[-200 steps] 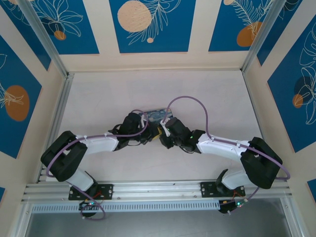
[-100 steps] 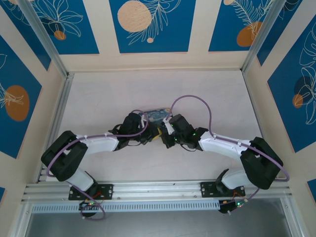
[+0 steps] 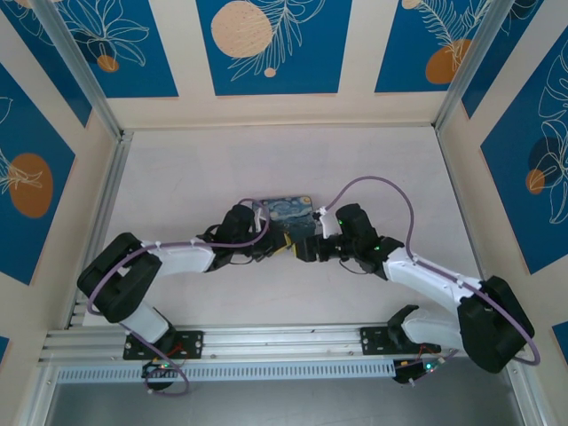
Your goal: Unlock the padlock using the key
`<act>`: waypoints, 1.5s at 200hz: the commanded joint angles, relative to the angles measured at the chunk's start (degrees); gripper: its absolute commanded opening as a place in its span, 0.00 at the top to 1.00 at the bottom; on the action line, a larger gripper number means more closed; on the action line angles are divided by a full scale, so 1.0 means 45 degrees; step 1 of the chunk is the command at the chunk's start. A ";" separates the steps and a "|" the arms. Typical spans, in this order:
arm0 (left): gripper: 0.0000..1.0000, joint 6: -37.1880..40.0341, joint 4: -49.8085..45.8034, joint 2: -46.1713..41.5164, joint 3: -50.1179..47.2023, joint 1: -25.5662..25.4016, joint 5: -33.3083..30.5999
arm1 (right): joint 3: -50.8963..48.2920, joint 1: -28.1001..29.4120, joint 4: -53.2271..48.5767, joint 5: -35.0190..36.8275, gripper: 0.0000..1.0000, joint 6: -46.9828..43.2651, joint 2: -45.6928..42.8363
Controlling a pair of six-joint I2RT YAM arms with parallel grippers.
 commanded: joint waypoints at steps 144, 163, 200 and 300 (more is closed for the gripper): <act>0.24 0.2739 -0.2846 -0.2678 -0.0286 0.0124 -0.0685 | -0.0993 0.0711 0.1259 0.1027 0.43 0.2577 0.0581; 0.19 0.2902 -0.3703 -0.3676 -0.0198 0.0422 -0.1105 | -0.0829 0.0933 0.1457 0.1080 0.43 0.2559 0.1082; 0.10 0.3322 -0.5041 -0.4400 0.0345 0.1115 -0.1446 | -0.0013 0.1054 0.1588 0.1437 0.43 0.2368 0.2244; 0.04 0.3514 -0.5274 -0.3628 0.0764 0.1894 -0.1217 | 0.1304 0.0194 0.1635 0.1318 0.45 0.1482 0.3688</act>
